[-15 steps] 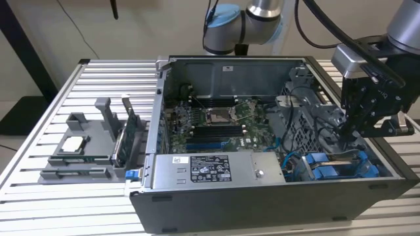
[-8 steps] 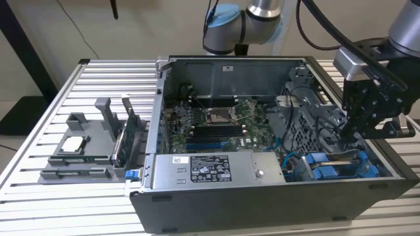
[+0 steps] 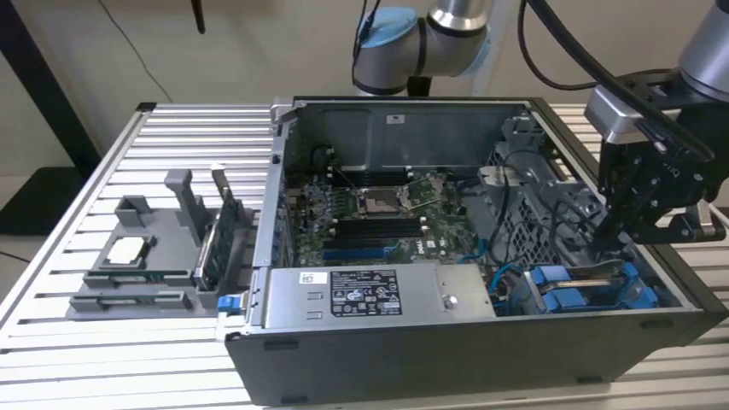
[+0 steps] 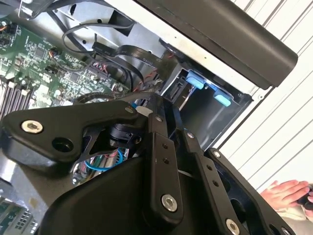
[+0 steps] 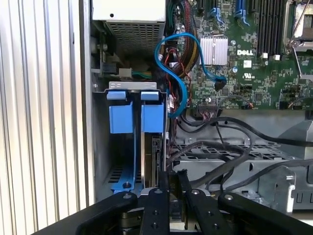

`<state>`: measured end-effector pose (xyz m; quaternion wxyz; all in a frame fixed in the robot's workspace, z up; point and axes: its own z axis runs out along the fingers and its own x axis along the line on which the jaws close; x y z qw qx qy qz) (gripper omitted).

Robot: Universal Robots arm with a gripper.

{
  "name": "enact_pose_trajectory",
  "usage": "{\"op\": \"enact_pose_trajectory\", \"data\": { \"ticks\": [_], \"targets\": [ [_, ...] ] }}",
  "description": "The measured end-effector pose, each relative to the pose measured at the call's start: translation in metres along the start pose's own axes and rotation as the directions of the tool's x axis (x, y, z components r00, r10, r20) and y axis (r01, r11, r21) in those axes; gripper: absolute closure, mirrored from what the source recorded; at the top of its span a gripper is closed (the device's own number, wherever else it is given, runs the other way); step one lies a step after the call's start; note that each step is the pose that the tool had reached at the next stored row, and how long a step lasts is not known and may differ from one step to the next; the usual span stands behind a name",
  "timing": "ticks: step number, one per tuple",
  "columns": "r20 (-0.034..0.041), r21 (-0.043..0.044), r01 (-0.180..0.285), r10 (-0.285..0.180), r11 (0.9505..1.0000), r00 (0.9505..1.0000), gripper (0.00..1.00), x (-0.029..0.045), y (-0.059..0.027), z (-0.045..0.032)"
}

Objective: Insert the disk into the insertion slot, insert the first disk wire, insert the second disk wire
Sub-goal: 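Insert the first disk wire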

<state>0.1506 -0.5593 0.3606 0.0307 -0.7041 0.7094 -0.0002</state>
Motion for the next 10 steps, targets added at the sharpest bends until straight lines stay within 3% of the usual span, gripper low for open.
{"op": "enact_pose_trajectory", "data": {
  "ticks": [6, 10],
  "targets": [
    [-0.0002, -0.0044, -0.001, 0.001, 1.0000, 1.0000, 0.81, 0.0032, -0.0037, 0.0016],
    [-0.0010, -0.0048, -0.006, 0.006, 1.0000, 1.0000, 0.81, 0.0062, -0.0036, 0.0078]
  ]
}}
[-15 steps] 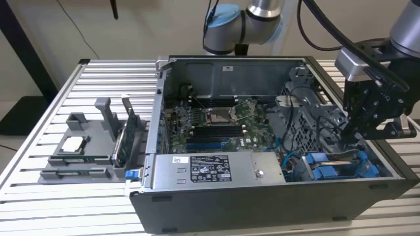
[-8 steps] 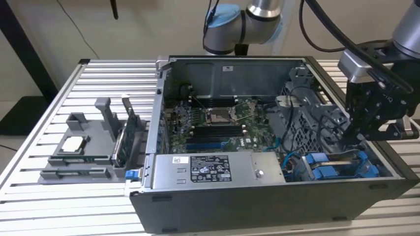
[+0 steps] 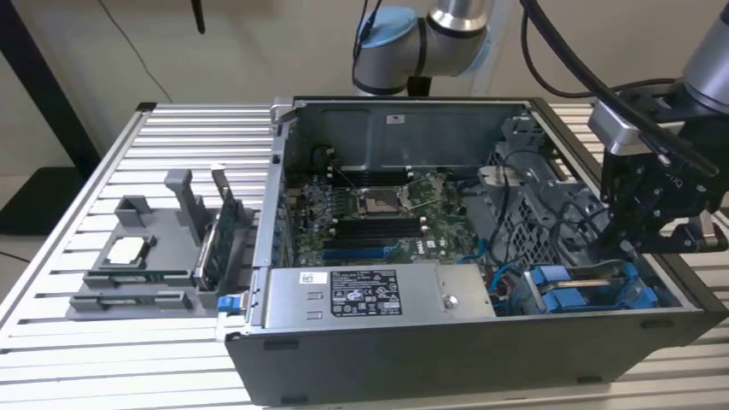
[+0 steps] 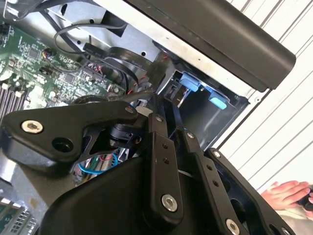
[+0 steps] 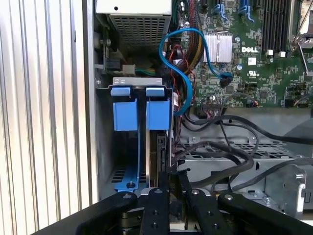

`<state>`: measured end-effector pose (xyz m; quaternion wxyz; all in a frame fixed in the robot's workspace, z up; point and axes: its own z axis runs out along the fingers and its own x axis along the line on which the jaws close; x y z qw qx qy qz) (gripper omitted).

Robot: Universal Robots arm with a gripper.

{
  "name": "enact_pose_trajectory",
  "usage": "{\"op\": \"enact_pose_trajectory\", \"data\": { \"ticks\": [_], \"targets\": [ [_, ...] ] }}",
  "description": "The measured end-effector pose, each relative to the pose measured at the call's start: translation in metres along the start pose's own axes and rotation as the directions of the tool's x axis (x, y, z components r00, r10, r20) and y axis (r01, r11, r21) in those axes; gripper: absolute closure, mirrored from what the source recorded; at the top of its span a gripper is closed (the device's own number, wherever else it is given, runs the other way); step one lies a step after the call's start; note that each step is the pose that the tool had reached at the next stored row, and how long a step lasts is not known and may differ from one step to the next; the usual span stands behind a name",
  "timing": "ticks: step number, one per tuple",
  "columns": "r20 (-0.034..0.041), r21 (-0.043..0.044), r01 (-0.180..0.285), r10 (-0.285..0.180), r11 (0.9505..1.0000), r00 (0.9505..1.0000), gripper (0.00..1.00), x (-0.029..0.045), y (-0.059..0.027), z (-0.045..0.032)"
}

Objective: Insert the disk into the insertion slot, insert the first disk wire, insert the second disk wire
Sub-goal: 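Insert the first disk wire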

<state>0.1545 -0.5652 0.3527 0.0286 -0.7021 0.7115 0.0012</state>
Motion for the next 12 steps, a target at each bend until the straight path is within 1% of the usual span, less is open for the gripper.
{"op": "enact_pose_trajectory", "data": {
  "ticks": [3, 5, 12],
  "targets": [
    [-0.0004, 0.0003, -0.006, 0.006, 1.0000, 1.0000, 0.81, 0.0020, 0.0000, 0.0021],
    [-0.0019, 0.0007, -0.016, 0.016, 0.9999, 0.9999, 0.81, 0.0031, 0.0001, 0.0054],
    [-0.0026, 0.0010, -0.022, 0.022, 0.9998, 0.9998, 0.81, 0.0034, -0.0008, 0.0113]
  ]
}}
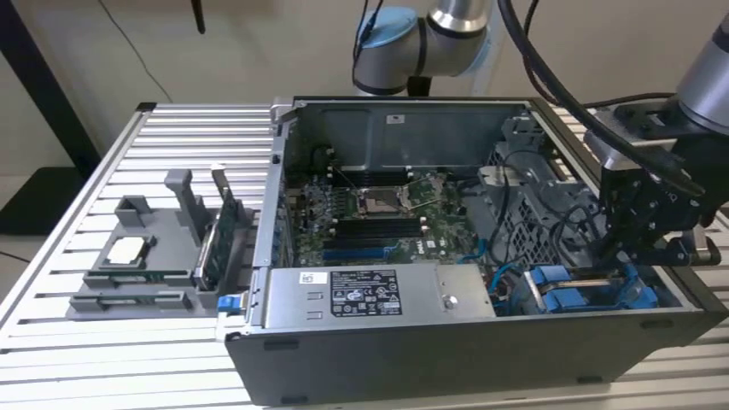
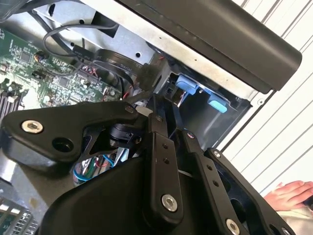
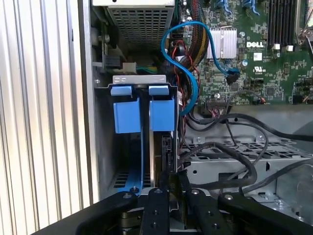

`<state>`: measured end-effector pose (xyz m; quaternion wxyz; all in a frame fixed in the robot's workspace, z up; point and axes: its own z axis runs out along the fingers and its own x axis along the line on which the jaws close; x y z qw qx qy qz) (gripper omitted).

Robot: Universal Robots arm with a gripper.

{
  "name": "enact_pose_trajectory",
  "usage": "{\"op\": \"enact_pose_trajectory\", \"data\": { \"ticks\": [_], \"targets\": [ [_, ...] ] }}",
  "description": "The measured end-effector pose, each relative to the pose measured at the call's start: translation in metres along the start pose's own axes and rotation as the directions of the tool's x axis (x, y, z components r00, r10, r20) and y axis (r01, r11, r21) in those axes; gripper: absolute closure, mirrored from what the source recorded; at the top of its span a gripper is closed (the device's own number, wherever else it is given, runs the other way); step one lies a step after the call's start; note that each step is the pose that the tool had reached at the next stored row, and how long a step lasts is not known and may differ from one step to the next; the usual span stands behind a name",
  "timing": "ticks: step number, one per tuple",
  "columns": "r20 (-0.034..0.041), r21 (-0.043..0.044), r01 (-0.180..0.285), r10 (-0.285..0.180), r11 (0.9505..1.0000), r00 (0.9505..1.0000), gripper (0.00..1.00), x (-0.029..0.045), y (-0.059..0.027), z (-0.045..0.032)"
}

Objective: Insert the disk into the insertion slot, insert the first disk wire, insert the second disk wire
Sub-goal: 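Insert the first disk wire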

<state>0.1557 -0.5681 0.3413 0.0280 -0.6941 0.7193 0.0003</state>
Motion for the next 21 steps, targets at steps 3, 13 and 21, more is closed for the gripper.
{"op": "enact_pose_trajectory", "data": {
  "ticks": [3, 13, 21],
  "targets": [
    [-0.0001, 0.0002, -0.002, 0.002, 1.0000, 1.0000, 0.81, -0.0003, -0.0004, 0.0021],
    [-0.0003, 0.0003, -0.007, 0.007, 1.0000, 1.0000, 0.73, -0.0003, -0.0005, 0.0097],
    [-0.0005, -0.0041, -0.008, 0.008, 1.0000, 1.0000, 0.73, -0.0008, -0.0009, -0.0010]
  ]
}}
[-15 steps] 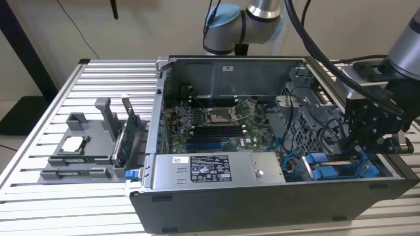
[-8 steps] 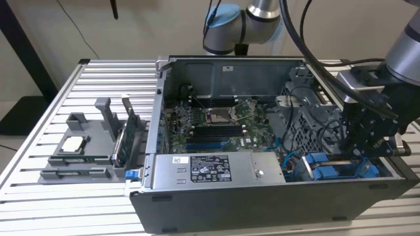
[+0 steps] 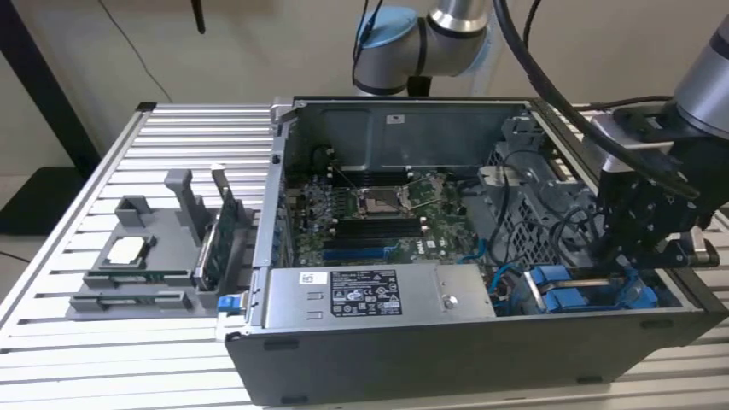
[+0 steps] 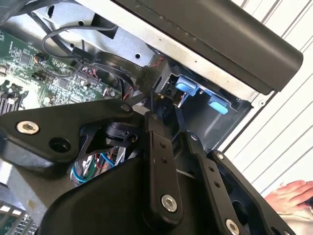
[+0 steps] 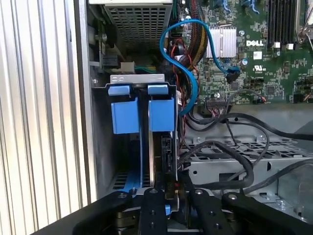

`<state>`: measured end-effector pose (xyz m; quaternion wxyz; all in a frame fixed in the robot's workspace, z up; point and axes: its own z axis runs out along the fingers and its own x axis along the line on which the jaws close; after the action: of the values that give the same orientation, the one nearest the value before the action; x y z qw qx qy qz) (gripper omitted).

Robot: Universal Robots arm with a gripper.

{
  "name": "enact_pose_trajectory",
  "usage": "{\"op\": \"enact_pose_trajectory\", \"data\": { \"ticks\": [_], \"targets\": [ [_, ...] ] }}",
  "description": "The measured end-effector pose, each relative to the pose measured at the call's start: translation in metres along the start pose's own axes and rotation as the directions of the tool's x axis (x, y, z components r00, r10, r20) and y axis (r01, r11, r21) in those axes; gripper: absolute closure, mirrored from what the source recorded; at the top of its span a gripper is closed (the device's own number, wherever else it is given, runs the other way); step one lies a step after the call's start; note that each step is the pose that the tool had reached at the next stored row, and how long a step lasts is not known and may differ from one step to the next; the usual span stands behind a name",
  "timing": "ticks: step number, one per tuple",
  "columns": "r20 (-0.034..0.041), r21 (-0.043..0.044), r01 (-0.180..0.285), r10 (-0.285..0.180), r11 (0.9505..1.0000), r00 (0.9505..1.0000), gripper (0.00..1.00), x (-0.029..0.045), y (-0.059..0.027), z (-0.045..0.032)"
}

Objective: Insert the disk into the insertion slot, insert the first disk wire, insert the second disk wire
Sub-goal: 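Insert the first disk wire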

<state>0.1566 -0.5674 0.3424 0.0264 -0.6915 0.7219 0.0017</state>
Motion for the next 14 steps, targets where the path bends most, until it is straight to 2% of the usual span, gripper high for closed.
{"op": "enact_pose_trajectory", "data": {
  "ticks": [3, 6, 8, 14],
  "targets": [
    [-0.0005, -0.0079, 0.000, 0.000, 1.0000, 1.0000, 0.73, -0.0006, -0.0005, -0.0153],
    [-0.0007, -0.0120, -0.001, 0.001, 0.9999, 1.0000, 0.73, -0.0010, -0.0008, -0.0261],
    [-0.0007, -0.0132, -0.001, 0.001, 0.9999, 1.0000, 0.73, -0.0012, -0.0010, -0.0293],
    [-0.0008, -0.0134, -0.001, 0.001, 0.9999, 1.0000, 0.73, -0.0012, -0.0010, -0.0298]
  ]
}}
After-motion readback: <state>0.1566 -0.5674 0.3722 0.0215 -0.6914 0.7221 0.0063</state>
